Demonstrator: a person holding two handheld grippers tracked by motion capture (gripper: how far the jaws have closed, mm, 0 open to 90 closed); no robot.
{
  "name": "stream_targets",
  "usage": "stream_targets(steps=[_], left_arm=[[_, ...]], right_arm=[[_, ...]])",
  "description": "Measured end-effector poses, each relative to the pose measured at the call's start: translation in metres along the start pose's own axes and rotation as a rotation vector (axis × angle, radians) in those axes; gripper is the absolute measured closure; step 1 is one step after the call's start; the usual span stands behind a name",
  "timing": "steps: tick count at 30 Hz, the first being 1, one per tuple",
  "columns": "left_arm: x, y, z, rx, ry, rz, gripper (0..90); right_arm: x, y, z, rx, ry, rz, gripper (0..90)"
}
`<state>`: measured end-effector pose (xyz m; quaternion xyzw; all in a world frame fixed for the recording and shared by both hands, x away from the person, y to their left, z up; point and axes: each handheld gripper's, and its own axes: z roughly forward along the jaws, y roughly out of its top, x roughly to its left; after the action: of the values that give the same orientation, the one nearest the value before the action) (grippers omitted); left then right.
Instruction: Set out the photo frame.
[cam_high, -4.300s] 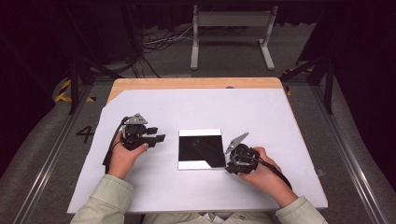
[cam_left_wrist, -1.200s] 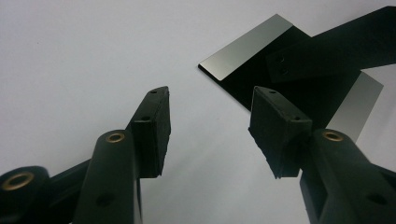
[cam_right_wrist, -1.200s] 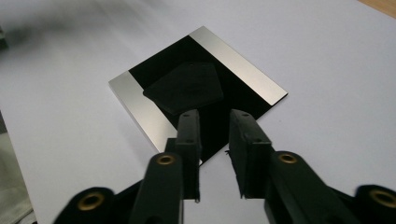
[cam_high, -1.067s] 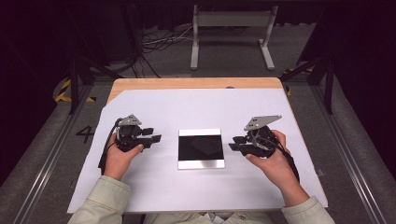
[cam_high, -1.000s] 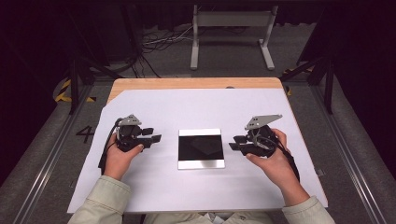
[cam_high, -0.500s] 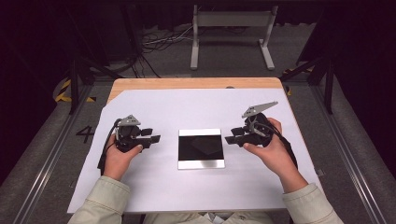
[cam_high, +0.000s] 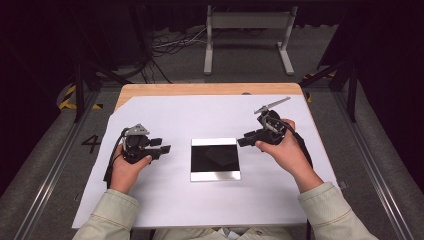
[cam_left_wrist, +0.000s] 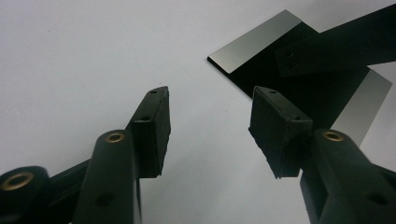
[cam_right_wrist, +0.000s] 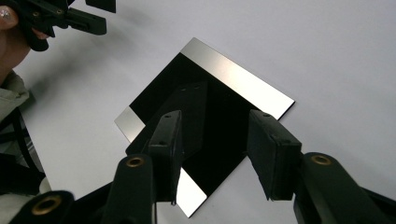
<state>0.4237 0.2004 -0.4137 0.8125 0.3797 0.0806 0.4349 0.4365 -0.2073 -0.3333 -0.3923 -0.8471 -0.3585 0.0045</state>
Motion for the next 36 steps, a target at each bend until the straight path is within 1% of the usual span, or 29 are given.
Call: stream_targets(steps=[2, 3, 4, 5, 7, 10, 13, 14, 18, 21, 24, 26, 27, 29, 32, 36], left_arm=[[0.000, 0.000, 0.000, 0.000, 0.000, 0.001, 48.6], [0.000, 0.000, 0.000, 0.000, 0.001, 0.000, 48.6], [0.000, 0.000, 0.000, 0.000, 0.001, -0.001, 48.6], [0.000, 0.000, 0.000, 0.000, 0.000, -0.001, 48.6], [0.000, 0.000, 0.000, 0.002, 0.000, 0.001, 48.6], [0.000, 0.000, 0.000, 0.003, 0.002, 0.003, 48.6], [0.000, 0.000, 0.000, 0.003, 0.002, 0.003, 48.5], [0.000, 0.000, 0.000, 0.003, 0.003, 0.004, 48.5], [-0.001, 0.000, 0.000, 0.009, 0.006, 0.003, 48.5], [-0.001, 0.000, 0.000, 0.007, 0.006, 0.006, 48.5], [-0.001, 0.000, 0.000, 0.008, 0.009, 0.008, 48.5], [-0.001, 0.000, 0.000, 0.010, 0.010, 0.014, 48.5], [-0.001, 0.000, 0.000, 0.009, 0.009, 0.015, 48.5], [-0.001, 0.000, 0.000, 0.009, 0.009, 0.012, 48.5], [-0.001, 0.000, 0.000, 0.010, 0.011, 0.015, 48.4], [-0.001, 0.000, 0.000, 0.010, 0.012, 0.015, 48.4]], right_arm=[[-0.002, 0.003, 0.003, 0.013, 0.017, 0.032, 56.9], [-0.003, 0.004, 0.005, 0.028, 0.024, 0.052, 58.1], [-0.004, 0.005, 0.007, 0.052, 0.035, 0.083, 59.0], [-0.005, 0.006, 0.010, 0.066, 0.040, 0.099, 59.4], [-0.006, 0.007, 0.015, 0.088, 0.044, 0.114, 58.5], [-0.008, 0.009, 0.021, 0.100, 0.051, 0.136, 57.6], [-0.009, 0.009, 0.027, 0.119, 0.071, 0.173, 58.4], [-0.010, 0.009, 0.028, 0.124, 0.074, 0.179, 58.8], [-0.013, 0.010, 0.034, 0.151, 0.088, 0.234, 59.9], [-0.015, 0.009, 0.038, 0.173, 0.102, 0.251, 60.6], [-0.015, 0.009, 0.040, 0.180, 0.104, 0.256, 59.9], [-0.016, 0.009, 0.043, 0.183, 0.124, 0.274, 58.9], [-0.016, 0.009, 0.044, 0.183, 0.135, 0.275, 59.0], [-0.015, 0.008, 0.047, 0.189, 0.135, 0.272, 58.8], [-0.014, 0.008, 0.051, 0.196, 0.144, 0.290, 58.7], [-0.014, 0.006, 0.056, 0.204, 0.175, 0.316, 58.2]])
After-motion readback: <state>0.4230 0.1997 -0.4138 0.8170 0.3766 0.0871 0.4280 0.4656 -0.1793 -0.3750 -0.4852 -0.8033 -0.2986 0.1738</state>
